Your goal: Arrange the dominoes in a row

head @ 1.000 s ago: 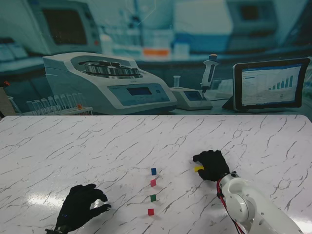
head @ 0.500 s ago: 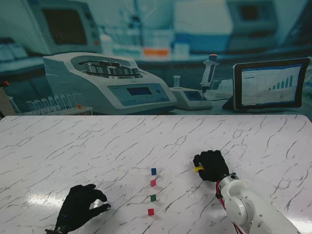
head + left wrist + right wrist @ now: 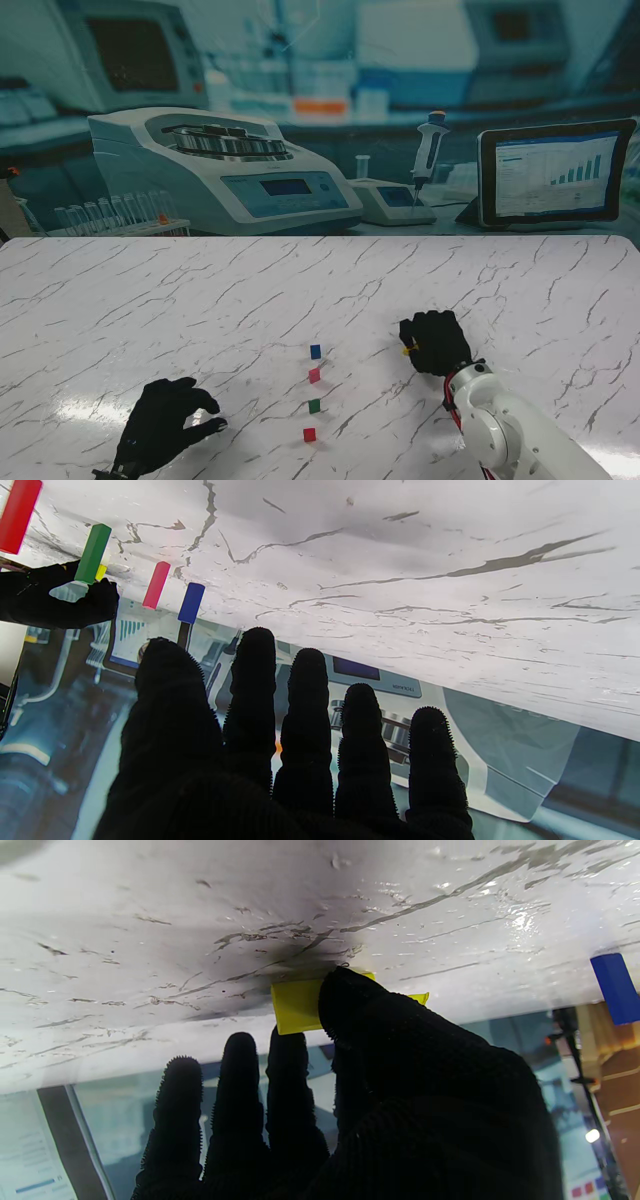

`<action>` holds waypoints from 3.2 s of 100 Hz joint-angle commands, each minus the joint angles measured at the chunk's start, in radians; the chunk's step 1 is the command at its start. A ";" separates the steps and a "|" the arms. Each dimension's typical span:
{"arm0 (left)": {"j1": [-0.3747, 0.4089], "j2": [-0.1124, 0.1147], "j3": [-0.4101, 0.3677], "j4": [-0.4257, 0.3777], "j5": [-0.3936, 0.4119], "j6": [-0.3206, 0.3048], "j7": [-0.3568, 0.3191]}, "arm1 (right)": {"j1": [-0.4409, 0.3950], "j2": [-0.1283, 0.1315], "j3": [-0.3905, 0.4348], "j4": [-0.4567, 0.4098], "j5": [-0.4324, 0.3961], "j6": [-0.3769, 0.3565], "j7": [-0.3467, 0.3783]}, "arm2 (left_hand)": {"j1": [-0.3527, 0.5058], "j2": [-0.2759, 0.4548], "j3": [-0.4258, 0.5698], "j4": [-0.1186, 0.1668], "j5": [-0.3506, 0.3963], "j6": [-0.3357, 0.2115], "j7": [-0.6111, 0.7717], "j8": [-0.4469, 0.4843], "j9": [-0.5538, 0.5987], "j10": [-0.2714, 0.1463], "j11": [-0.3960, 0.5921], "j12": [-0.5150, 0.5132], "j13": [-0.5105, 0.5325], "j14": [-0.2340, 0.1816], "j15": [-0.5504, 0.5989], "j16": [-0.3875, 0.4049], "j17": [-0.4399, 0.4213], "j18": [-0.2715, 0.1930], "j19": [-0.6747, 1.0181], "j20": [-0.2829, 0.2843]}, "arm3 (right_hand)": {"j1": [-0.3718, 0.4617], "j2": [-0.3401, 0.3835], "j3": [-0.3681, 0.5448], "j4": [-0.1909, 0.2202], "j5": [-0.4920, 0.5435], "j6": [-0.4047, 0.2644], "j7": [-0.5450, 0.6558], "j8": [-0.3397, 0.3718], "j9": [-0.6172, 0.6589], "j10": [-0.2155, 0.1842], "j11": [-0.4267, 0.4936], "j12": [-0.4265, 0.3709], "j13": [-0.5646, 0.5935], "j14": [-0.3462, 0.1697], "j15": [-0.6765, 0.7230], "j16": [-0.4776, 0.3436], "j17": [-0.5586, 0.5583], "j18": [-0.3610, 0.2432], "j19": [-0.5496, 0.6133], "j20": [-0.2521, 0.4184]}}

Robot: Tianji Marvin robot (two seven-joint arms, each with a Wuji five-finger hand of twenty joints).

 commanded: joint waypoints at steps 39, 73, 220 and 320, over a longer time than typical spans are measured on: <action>0.007 -0.005 0.002 0.001 -0.003 -0.015 -0.012 | -0.040 -0.001 0.038 -0.058 -0.002 -0.018 0.040 | 0.037 0.002 -0.024 -0.034 0.005 -0.032 0.017 -0.019 0.012 -0.027 0.013 0.014 0.021 -0.036 0.009 0.011 -0.006 -0.014 0.037 0.014 | 0.013 -0.005 -0.001 -0.005 -0.048 0.002 -0.062 -0.043 -0.013 0.024 -0.055 -0.037 -0.016 0.026 -0.015 0.005 -0.024 0.081 0.002 -0.007; 0.007 -0.005 0.001 0.000 -0.003 -0.015 -0.014 | -0.062 0.006 0.075 -0.101 -0.006 -0.034 0.096 | 0.032 -0.004 -0.024 -0.033 0.003 -0.033 0.018 -0.019 0.011 -0.027 0.014 0.015 0.020 -0.035 0.009 0.011 -0.008 -0.014 0.036 0.014 | -0.061 -0.008 0.003 0.008 -0.127 0.046 -0.236 -0.083 -0.099 0.058 -0.157 -0.127 -0.080 0.040 -0.081 -0.013 -0.052 0.087 -0.035 -0.006; 0.009 -0.006 0.001 0.002 -0.003 -0.012 -0.008 | -0.010 0.006 0.010 -0.020 0.020 -0.023 0.100 | 0.024 -0.010 -0.020 -0.030 0.004 -0.034 0.024 -0.016 0.012 -0.027 0.016 0.016 0.022 -0.035 0.011 0.012 -0.003 -0.017 0.039 0.014 | -0.085 0.016 0.018 0.100 0.035 -0.009 -0.193 -0.152 -0.032 0.027 -0.166 -0.199 -0.035 0.013 -0.073 -0.010 -0.029 0.085 -0.068 0.038; 0.010 -0.005 -0.001 0.003 0.004 -0.015 0.001 | -0.020 -0.012 0.009 -0.061 0.008 -0.003 -0.007 | 0.018 -0.005 -0.019 -0.029 0.008 -0.026 0.024 -0.014 0.016 -0.022 0.021 0.017 0.033 -0.033 0.016 0.018 -0.002 -0.016 0.041 0.016 | -0.205 -0.110 0.205 0.172 0.154 -0.037 -0.243 -0.042 -0.055 0.028 -0.093 -0.126 -0.038 0.024 -0.069 -0.002 -0.019 0.070 -0.036 0.059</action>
